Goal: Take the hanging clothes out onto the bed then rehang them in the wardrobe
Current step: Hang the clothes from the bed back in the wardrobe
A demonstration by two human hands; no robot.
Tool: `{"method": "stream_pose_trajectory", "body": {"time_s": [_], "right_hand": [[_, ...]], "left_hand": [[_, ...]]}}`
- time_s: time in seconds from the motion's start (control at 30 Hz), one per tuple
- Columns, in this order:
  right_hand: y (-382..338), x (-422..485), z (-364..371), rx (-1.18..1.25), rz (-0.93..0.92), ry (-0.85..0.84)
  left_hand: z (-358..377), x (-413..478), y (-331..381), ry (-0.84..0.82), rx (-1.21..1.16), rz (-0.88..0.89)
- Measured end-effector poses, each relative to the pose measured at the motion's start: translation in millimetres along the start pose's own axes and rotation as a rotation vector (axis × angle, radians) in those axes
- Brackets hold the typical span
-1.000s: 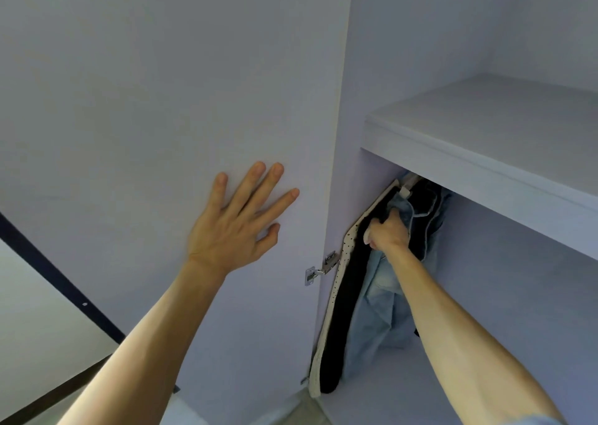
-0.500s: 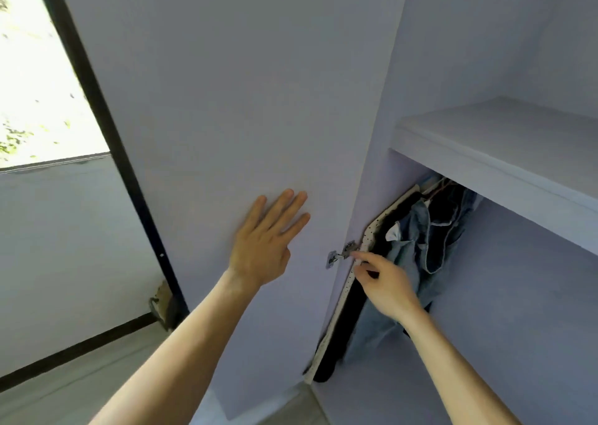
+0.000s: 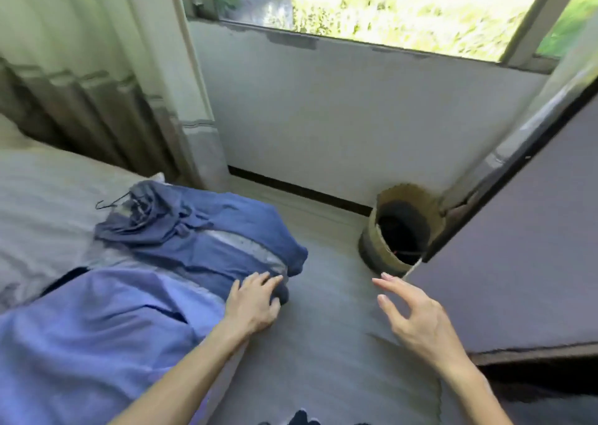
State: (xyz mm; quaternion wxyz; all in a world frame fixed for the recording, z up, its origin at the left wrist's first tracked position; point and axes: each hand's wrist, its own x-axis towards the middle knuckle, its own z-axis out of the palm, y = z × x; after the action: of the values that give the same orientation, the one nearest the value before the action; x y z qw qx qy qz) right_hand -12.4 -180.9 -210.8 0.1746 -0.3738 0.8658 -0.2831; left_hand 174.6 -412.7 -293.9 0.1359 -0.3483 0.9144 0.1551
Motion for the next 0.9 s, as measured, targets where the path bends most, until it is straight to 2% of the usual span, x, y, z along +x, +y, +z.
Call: {"method": "stream_pose_trajectory", "body": {"time_s": [0.13,0.23,0.37,0.5,0.7,0.9], "right_hand": [[-52.8,18.9,82.2,-0.124,-0.174,-0.205],[-97.9,26.3,130.8,-0.097,-0.286,-0.287],[-153.4,33.6,174.6,-0.027,-0.414,-0.391],[-188.8,50.2,193.9,-0.064,-0.585,-0.466],[-219.7,95.7,189.9,-0.167,-0.790,-0.488],[-261.2,160.3,193.7,-0.276,-1.036,-0.352]], "left_hand": [[7.1,-59.1,-93.2,0.041,-0.089,-0.243],[11.2,-99.1,-138.6,0.081,-0.174,-0.385],[4.6,-134.9,-170.9,0.148,-0.282,-0.521],[-12.5,-144.6,-183.3,0.252,-0.357,-0.610],[-23.2,-139.4,-193.4,0.406,-0.466,-0.752],[-38.1,-108.2,-225.8,0.443,-0.442,-0.826]]}}
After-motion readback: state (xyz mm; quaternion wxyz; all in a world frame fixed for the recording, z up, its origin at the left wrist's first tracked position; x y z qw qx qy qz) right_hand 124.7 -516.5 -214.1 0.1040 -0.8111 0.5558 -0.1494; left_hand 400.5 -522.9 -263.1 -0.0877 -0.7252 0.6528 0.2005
